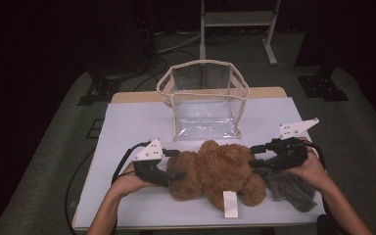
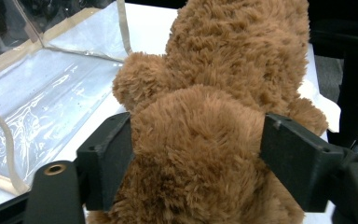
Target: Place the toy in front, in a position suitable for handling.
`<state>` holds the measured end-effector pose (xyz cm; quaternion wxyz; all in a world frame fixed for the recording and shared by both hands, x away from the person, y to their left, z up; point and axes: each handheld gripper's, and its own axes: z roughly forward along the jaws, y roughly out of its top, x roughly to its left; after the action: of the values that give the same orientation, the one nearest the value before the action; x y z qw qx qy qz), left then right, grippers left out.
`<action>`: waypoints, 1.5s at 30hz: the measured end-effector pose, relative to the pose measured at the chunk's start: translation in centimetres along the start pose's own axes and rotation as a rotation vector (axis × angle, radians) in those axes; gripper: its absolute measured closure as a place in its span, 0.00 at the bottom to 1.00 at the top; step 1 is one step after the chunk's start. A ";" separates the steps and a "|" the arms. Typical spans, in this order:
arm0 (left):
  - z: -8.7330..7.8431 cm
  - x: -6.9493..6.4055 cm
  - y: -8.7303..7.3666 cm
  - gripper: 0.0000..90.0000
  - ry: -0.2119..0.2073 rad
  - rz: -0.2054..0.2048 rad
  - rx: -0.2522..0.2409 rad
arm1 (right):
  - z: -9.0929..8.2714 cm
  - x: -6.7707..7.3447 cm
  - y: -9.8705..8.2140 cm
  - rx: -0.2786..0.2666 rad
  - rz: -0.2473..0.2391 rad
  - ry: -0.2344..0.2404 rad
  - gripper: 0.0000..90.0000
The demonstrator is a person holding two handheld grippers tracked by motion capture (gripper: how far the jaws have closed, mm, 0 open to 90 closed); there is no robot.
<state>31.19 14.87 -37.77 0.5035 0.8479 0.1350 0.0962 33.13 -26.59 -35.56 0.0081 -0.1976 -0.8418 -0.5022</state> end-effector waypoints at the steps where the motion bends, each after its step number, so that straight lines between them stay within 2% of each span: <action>1: 0.0 0.0 0.0 0.26 0.002 0.000 0.000 | -0.1 0.0 0.1 0.003 0.004 0.000 0.48; 13: -0.3 -0.3 -0.1 0.21 0.018 -0.002 0.008 | -1.1 -0.6 0.9 0.009 0.009 -0.013 0.46; 18: -0.5 -0.3 -0.2 0.18 0.025 -0.009 0.019 | -1.4 -1.3 1.7 0.021 0.012 -0.023 0.45; 23: -1.2 -0.1 -0.5 0.14 0.052 -0.028 0.014 | -1.4 -1.9 2.8 0.030 0.001 -0.027 0.45; 28: -1.9 0.1 -0.8 0.11 0.069 -0.052 0.016 | -1.2 -2.5 4.2 0.040 -0.014 -0.032 0.45; 36: -2.8 0.4 -1.1 0.09 0.087 -0.051 0.019 | -0.7 -3.2 6.0 0.064 -0.043 -0.031 0.45; 45: -3.4 0.5 -1.1 0.09 0.113 -0.059 0.038 | 0.9 -4.1 8.6 0.107 -0.073 -0.019 0.45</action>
<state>30.51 18.35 -37.11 0.4816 0.8462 0.1898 0.1263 40.03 -23.57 -29.59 -0.0075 -0.1708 -0.8742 -0.4545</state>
